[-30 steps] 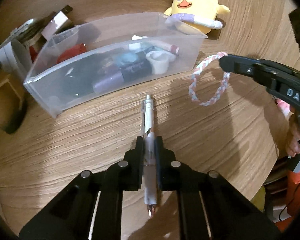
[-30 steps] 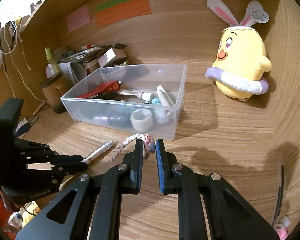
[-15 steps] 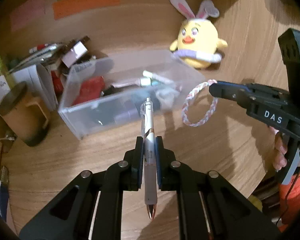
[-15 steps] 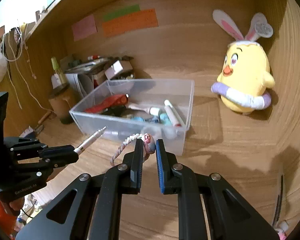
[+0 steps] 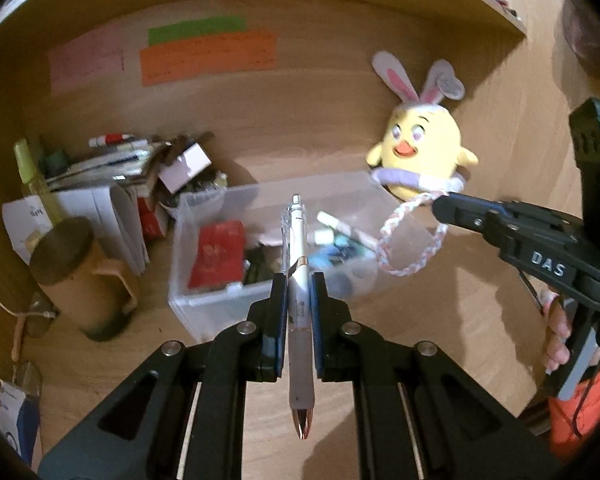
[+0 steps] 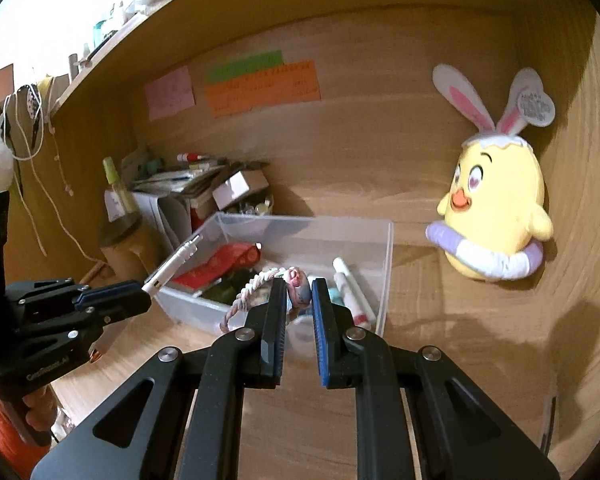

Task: Organize objects
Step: 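Carry the pen and bracelet over the bin and open both grippers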

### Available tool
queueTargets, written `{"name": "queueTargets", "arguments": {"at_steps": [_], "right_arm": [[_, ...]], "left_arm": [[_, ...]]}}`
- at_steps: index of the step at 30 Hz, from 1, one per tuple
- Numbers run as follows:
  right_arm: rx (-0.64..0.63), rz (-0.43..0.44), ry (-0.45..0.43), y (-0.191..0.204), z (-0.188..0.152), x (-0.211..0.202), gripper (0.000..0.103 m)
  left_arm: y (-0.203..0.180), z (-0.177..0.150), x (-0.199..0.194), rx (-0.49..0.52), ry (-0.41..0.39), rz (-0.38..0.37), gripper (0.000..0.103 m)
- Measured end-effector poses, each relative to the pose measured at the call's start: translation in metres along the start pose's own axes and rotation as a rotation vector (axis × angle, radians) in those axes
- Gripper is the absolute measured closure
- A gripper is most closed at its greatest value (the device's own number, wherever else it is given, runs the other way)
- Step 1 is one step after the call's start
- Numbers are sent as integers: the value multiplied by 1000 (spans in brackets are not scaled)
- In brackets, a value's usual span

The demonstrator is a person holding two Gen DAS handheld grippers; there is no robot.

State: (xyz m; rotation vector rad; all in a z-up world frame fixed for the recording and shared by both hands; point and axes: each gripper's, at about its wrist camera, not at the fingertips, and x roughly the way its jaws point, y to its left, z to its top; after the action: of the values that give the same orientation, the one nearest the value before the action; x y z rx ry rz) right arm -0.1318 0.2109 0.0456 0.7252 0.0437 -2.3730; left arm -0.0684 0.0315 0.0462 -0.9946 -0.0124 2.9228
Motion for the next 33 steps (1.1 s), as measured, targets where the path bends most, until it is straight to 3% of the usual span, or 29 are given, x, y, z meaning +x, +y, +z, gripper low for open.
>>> {"name": "queueTargets", "arguments": {"at_steps": [12,21,33], "right_arm": [[-14,-17,-14,0,25,22,91],[-35,-30,62,5,29,66,92],[-87,-47,184,11,8,121,91]], "left_arm": [[25,27,24,-59,-6,-7,93],[41,33,66,-134,82,-75,93],[41,32,108,-127,153,-70,93]]}}
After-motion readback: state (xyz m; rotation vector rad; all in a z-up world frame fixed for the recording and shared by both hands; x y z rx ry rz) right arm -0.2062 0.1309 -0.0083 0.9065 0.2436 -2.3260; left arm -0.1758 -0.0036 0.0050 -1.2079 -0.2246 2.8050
